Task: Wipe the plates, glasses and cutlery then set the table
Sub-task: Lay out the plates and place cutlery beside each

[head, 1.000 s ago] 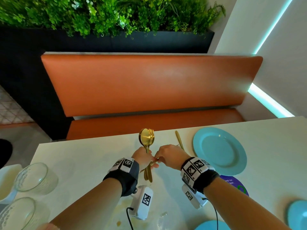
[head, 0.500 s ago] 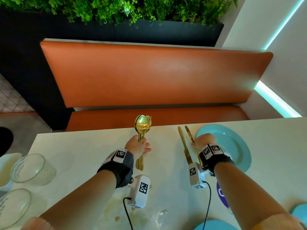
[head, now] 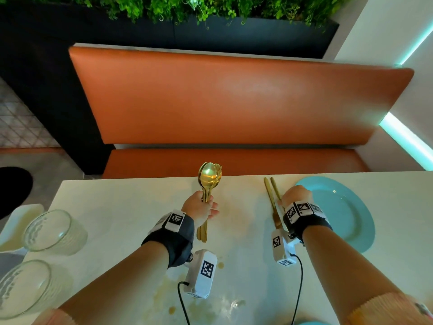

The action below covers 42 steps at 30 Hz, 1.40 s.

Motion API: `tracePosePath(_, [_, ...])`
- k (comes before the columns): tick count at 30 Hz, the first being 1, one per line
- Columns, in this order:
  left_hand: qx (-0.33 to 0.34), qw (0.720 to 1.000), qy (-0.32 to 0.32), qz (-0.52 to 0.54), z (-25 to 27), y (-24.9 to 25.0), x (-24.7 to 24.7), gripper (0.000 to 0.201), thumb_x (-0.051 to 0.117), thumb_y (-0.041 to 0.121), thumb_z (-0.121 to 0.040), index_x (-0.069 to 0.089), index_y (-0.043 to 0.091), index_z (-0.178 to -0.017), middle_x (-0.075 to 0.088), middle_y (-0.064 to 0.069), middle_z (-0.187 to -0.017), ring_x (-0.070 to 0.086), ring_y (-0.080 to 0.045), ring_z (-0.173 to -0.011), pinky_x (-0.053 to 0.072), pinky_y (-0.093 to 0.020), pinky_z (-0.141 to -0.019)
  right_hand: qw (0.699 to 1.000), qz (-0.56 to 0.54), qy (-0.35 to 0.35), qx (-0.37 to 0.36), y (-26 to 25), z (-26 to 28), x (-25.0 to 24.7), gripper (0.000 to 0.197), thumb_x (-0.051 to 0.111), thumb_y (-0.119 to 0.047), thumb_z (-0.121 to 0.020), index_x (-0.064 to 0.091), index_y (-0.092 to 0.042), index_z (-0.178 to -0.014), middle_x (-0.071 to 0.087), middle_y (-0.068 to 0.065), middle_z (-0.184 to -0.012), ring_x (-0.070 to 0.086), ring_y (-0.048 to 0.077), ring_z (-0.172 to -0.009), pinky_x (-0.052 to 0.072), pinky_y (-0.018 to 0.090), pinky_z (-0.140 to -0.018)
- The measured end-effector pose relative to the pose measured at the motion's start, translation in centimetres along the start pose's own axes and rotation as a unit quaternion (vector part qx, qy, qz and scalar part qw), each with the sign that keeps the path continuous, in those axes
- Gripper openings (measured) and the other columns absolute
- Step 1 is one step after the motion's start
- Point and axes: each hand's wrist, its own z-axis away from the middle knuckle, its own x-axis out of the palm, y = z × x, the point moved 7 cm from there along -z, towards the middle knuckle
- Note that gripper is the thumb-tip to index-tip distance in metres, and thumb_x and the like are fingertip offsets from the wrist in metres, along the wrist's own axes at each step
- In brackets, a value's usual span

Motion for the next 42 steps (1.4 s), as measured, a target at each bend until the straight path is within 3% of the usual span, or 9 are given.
tracePosePath(4, [-0.005,1.0,-0.008,-0.014,0.1,-0.1,-0.1,0.021,0.043,0.003,-0.097,0.047,0.012,-0.079,0.056,-0.006,-0.081,0.06,-0.024,-0.074,0.049,-0.026,-0.071,0.999,0.034,0.012,-0.017,-0.7,0.3,0.3,0.034,0.062,-0.009,-0.085,0.045,-0.008,-0.056,0.058,0.01,-0.074,0.056,0.026,-0.068,0.048,0.026,-0.06])
tracePosePath(11, [-0.008,1.0,-0.001,0.003,0.7,0.0,-0.2,0.017,0.045,0.0,-0.097,0.055,0.006,-0.084,0.057,-0.008,-0.078,0.058,-0.018,-0.068,0.051,-0.027,-0.073,0.998,0.042,0.021,-0.044,-1.1,1.2,-0.3,0.027,0.062,-0.013,-0.085,0.05,-0.006,-0.063,0.065,0.013,-0.086,0.057,0.027,-0.072,0.049,0.03,-0.066])
tracePosePath(14, [-0.005,1.0,0.006,-0.002,1.4,0.2,0.2,0.011,0.044,0.002,-0.097,0.055,0.002,-0.094,0.062,-0.008,-0.078,0.06,-0.017,-0.068,0.051,-0.027,-0.069,0.991,0.073,0.01,-0.11,-3.3,3.5,-1.4,0.028,0.051,-0.027,-0.093,0.062,-0.002,-0.101,0.061,0.011,-0.092,0.061,0.027,-0.088,0.047,0.03,-0.069])
tracePosePath(17, [-0.014,1.0,0.009,0.02,2.5,0.5,0.9,0.012,0.039,0.002,-0.099,0.049,0.003,-0.095,0.061,-0.01,-0.077,0.059,-0.018,-0.065,0.049,-0.027,-0.063,0.98,0.035,-0.065,-0.187,-5.7,7.7,-1.1,0.033,0.045,-0.023,-0.096,0.053,-0.015,-0.127,0.058,0.012,-0.119,0.054,0.028,-0.114,0.049,0.032,-0.084])
tracePosePath(23, [0.018,1.0,-0.003,-0.012,6.0,1.1,2.3,0.018,0.041,0.006,-0.099,0.058,-0.001,-0.102,0.065,-0.01,-0.08,0.063,-0.022,-0.078,0.054,-0.034,-0.081,0.957,-0.089,-0.174,-0.214,-5.8,15.6,0.1,0.034,0.053,-0.031,-0.091,0.067,-0.004,-0.106,0.07,0.016,-0.103,0.059,0.016,-0.072,0.049,0.023,-0.062])
tracePosePath(26, [0.036,0.997,-0.039,-0.058,8.8,0.7,2.9,0.021,0.042,0.003,-0.097,0.063,0.001,-0.094,0.065,-0.01,-0.08,0.061,-0.02,-0.075,0.053,-0.027,-0.071,0.96,-0.122,-0.148,-0.203,-4.6,18.6,-0.6,0.033,0.053,-0.028,-0.091,0.067,-0.002,-0.106,0.066,0.012,-0.083,0.052,0.012,-0.061,0.042,0.018,-0.054])
tracePosePath(31, [0.059,0.988,-0.108,-0.098,13.9,-1.4,3.4,0.018,0.044,-0.004,-0.093,0.059,0.002,-0.085,0.064,-0.013,-0.078,0.06,-0.019,-0.064,0.049,-0.027,-0.061,0.974,-0.088,-0.125,-0.168,-1.2,23.7,-1.0,0.034,0.056,-0.037,-0.089,0.069,-0.006,-0.092,0.071,0.009,-0.09,0.058,0.016,-0.069,0.055,0.031,-0.072])
tracePosePath(39, [0.101,0.966,-0.193,-0.142,21.4,-5.2,4.9,0.013,0.048,-0.006,-0.089,0.056,-0.005,-0.099,0.068,-0.02,-0.087,0.064,-0.025,-0.07,0.051,-0.034,-0.064,0.967,-0.221,-0.093,-0.084,5.8,31.1,-1.6,0.016,0.064,-0.024,-0.083,0.059,-0.021,-0.068,0.058,-0.004,-0.064,0.054,0.008,-0.055,0.046,0.018,-0.053])
tracePosePath(42, [0.119,0.951,-0.228,-0.173,23.4,-6.0,6.1,0.018,0.047,-0.001,-0.088,0.064,-0.002,-0.094,0.072,-0.021,-0.093,0.066,-0.027,-0.075,0.054,-0.039,-0.078,0.962,-0.253,-0.078,-0.061,8.1,32.8,-1.9,0.018,0.063,-0.023,-0.083,0.057,-0.022,-0.066,0.058,-0.004,-0.062,0.054,0.008,-0.052,0.044,0.017,-0.048])
